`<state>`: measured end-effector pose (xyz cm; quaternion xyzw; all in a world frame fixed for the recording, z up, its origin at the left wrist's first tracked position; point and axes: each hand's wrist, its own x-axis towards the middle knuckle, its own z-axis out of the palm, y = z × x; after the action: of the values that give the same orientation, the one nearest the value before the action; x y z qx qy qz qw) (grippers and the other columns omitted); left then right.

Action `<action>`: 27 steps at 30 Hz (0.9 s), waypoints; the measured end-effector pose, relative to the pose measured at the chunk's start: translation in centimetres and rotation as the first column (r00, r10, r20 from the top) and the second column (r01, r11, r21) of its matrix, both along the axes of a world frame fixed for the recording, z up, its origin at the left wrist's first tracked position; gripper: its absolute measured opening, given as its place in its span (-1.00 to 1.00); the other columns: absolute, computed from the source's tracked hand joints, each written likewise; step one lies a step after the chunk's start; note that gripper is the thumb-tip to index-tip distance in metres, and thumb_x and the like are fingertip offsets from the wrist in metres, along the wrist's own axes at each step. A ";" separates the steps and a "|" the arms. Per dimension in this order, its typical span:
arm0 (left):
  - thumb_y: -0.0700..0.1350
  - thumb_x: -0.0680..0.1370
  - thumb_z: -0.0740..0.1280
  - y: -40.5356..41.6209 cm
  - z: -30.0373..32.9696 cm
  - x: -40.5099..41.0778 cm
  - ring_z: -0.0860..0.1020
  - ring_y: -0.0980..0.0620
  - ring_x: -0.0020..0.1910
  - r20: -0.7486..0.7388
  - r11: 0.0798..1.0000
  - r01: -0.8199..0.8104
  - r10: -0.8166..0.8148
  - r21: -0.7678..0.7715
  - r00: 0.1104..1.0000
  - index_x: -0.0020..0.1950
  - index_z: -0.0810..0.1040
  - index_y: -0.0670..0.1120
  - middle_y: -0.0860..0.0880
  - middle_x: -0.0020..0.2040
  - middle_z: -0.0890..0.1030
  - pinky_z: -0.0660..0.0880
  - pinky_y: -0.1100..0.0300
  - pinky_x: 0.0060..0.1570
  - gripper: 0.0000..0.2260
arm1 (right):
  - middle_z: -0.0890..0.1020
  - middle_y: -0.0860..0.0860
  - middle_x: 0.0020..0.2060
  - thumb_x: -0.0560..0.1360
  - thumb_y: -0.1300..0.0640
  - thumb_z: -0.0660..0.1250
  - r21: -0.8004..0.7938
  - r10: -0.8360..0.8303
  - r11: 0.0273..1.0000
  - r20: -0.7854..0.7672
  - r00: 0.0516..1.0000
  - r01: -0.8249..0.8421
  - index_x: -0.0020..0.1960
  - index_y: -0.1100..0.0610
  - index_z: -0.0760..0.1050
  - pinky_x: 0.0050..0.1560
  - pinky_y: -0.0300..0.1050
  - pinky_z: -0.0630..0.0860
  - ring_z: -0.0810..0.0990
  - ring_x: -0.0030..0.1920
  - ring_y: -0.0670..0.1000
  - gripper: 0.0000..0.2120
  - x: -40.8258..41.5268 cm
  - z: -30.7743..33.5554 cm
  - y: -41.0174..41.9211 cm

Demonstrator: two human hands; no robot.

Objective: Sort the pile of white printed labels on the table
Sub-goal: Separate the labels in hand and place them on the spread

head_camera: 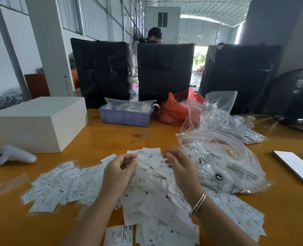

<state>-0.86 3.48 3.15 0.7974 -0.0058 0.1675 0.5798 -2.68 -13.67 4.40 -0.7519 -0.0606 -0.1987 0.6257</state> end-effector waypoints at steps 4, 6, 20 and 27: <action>-0.13 0.54 0.36 1.0 -0.2 0.2 0.53 0.22 -0.26 0.131 0.939 -0.191 0.159 0.287 0.979 0.03 0.60 0.03 0.12 -0.10 0.62 0.41 0.40 -0.38 -0.90 | 0.61 -0.10 -0.24 0.54 0.24 0.27 -0.098 -0.360 0.918 0.194 0.912 0.384 0.00 0.06 0.58 -0.44 -0.35 0.37 0.47 -0.42 -0.10 -0.85 2.5 1.8 -4.4; -0.16 0.54 0.36 1.4 -0.5 0.3 0.54 0.19 -0.24 0.142 0.878 -0.234 0.191 0.418 0.971 0.09 0.59 0.00 0.06 -0.02 0.63 0.48 0.32 -0.35 -0.85 | 0.63 -0.03 -0.18 0.54 0.27 0.24 -0.227 -0.465 0.839 0.173 0.868 0.495 0.07 0.15 0.60 -0.34 -0.37 0.34 0.50 -0.32 -0.11 -0.80 4.0 1.8 -7.1; -0.11 0.52 0.37 0.7 -1.3 0.4 0.46 0.00 0.19 0.191 0.730 -0.237 0.148 0.640 0.970 0.07 0.61 0.05 0.06 0.13 0.56 0.36 0.04 0.14 -0.85 | 0.55 0.00 -0.16 0.51 0.01 0.31 -0.832 -0.521 0.522 -0.133 0.843 0.191 -0.17 0.04 0.49 -0.06 -0.09 0.40 0.44 -0.14 0.02 -0.88 6.1 0.0 -11.9; -0.21 0.45 0.44 0.0 -1.6 0.1 0.52 -0.04 0.04 0.283 0.751 -0.209 0.031 0.626 0.959 -0.06 0.65 -0.01 0.04 -0.02 0.61 0.33 0.09 -0.02 -0.87 | 0.51 -0.01 -0.41 0.55 0.01 0.24 -0.767 -0.520 0.588 -0.117 0.846 0.256 -0.41 0.03 0.43 -0.17 -0.09 0.41 0.51 -0.25 0.09 -0.65 5.7 -0.2 -12.6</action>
<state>-0.74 3.48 1.56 0.9190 -0.0862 0.2930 0.2495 3.06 -26.23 4.18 -0.9525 0.1394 -0.1633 0.2162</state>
